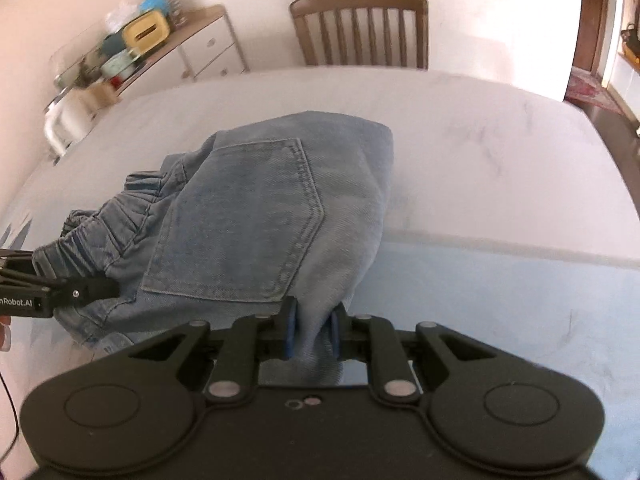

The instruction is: Fold clothes

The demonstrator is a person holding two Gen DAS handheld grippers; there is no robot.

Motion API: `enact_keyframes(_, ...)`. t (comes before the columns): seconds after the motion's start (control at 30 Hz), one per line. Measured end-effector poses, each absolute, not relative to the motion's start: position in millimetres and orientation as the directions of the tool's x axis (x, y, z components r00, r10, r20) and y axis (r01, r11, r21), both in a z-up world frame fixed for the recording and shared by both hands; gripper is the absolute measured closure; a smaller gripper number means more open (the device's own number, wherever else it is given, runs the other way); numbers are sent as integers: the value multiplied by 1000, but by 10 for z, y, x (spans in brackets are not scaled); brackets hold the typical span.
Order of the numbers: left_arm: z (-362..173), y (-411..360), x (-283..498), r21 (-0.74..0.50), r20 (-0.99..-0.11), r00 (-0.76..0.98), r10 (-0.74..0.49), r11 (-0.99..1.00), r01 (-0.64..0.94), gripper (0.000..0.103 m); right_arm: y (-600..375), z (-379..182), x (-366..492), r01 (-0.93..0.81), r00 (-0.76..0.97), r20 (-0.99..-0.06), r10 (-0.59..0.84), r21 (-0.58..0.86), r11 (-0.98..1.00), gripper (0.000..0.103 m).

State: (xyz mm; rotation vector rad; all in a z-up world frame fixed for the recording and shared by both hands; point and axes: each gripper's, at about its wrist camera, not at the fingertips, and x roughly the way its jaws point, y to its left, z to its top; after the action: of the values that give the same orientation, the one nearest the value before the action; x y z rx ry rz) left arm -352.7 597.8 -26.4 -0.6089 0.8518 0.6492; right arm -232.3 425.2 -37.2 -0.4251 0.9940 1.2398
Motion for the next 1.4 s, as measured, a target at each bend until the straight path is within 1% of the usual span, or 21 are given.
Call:
enact_keyframes(0.3, -314, 6206, -3122, -169, -834, 460, 306, 651, -740, 46, 4789, -460, -1953, -911, 16, -801, 598, 235, 338, 0)
enact_keyframes(0.4, -332, 6206, -3236, -161, -834, 452, 316, 644, -748, 45, 4892, -480, -1884, -913, 13, -799, 601, 236, 333, 0)
enact_keyframes(0.57, -412, 6198, -3161, -152, -841, 432, 325, 624, -767, 44, 5020, -519, -1792, -912, 18, -804, 594, 231, 340, 0)
enact_keyframes(0.63, -377, 6260, -3101, -161, -843, 432, 319, 617, -770, 43, 5009, -511, -1779, -914, 16, -804, 594, 229, 335, 0)
enact_keyframes(0.7, -288, 6185, -3271, -168, -837, 442, 322, 618, -768, 44, 4951, -445, -1805, -921, 47, -797, 602, 199, 336, 0)
enact_keyframes(0.8, -38, 6009, -3478, -163, -791, 487, 370, 641, -750, 44, 4770, -291, -1840, -935, 61, -771, 634, 177, 306, 0)
enact_keyframes(0.87, 144, 5832, -3567, -129, -749, 512, 420, 665, -735, 40, 4676, -215, -1881, -945, 52, -756, 653, 174, 276, 0)
enact_keyframes(0.93, 311, 5633, -3590, -94, -700, 541, 465, 691, -716, 40, 4629, -173, -1946, -956, 43, -747, 664, 163, 246, 0)
enact_keyframes(1.03, 398, 5457, -3473, -70, -669, 596, 445, 760, -646, 40, 4652, -195, -2059, -968, 28, -749, 662, 145, 205, 0)
enact_keyframes(1.13, 256, 5364, -3308, -11, -697, 571, 434, 790, -613, 40, 4670, -278, -2131, -974, 19, -768, 640, 130, 185, 0)
enact_keyframes(1.23, -4, 5444, -3313, 24, -742, 496, 452, 757, -653, 40, 4644, -374, -2172, -978, 26, -788, 616, 107, 178, 0)
enact_keyframes(1.33, -99, 5518, -3429, -12, -750, 483, 451, 722, -692, 40, 4581, -445, -2154, -976, 40, -793, 608, 98, 192, 0)
enact_keyframes(1.4, -109, 5532, -3416, -12, -755, 479, 447, 721, -693, 40, 4549, -493, -2103, -968, 37, -791, 611, 123, 218, 0)
